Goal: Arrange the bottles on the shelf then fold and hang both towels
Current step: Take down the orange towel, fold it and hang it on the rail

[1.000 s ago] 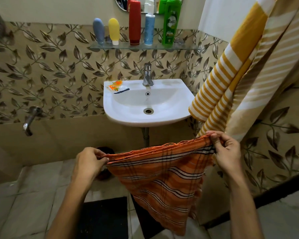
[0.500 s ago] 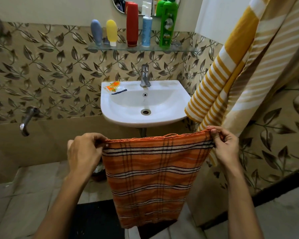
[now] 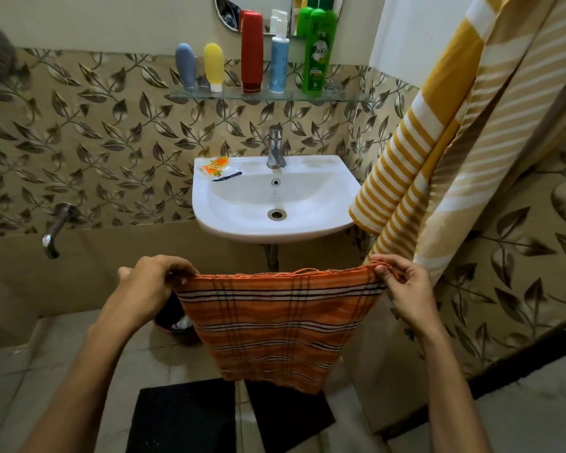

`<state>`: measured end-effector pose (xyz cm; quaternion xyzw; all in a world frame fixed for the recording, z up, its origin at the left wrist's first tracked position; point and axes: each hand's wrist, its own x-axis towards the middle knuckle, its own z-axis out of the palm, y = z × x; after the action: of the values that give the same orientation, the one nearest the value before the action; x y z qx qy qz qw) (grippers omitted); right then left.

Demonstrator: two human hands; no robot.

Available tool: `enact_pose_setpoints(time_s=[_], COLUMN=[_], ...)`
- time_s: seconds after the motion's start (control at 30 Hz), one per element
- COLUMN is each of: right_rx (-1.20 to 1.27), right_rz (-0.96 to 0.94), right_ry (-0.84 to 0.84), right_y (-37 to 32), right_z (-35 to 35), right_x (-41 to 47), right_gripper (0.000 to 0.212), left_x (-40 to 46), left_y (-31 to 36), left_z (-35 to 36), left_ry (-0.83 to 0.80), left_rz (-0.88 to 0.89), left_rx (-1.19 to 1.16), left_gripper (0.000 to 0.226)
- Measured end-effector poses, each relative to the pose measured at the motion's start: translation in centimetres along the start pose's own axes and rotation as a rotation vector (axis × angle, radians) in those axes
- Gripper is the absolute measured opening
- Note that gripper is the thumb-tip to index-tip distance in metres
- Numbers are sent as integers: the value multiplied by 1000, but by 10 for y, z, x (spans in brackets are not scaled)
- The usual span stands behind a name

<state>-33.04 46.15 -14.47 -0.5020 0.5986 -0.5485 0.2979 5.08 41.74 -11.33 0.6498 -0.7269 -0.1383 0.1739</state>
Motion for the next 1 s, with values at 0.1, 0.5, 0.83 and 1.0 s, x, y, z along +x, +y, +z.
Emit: enact_pose_setpoints(time_s=[0.1,0.5,0.83,1.0], right_rx=[-22,29,-11,-98], right_rz=[-4,-4,23,89], right_ry=[35,-31,-373,-410], right_y=[2,0,-17,-9], right_z=[3,22,39,43], right_x=[0,-11,-48,-52], right_gripper=[18,15,21,21], left_x=[-1,-3,-12,-16], left_y=[-1,-3,-17,-4], left_z=[0,12,44,49], left_ry=[-3,-454,-914,-961], left_rz=[44,-10,-360,-325], left_rx=[-178,-26,-356,-216], left_gripper=[43,33,69,76])
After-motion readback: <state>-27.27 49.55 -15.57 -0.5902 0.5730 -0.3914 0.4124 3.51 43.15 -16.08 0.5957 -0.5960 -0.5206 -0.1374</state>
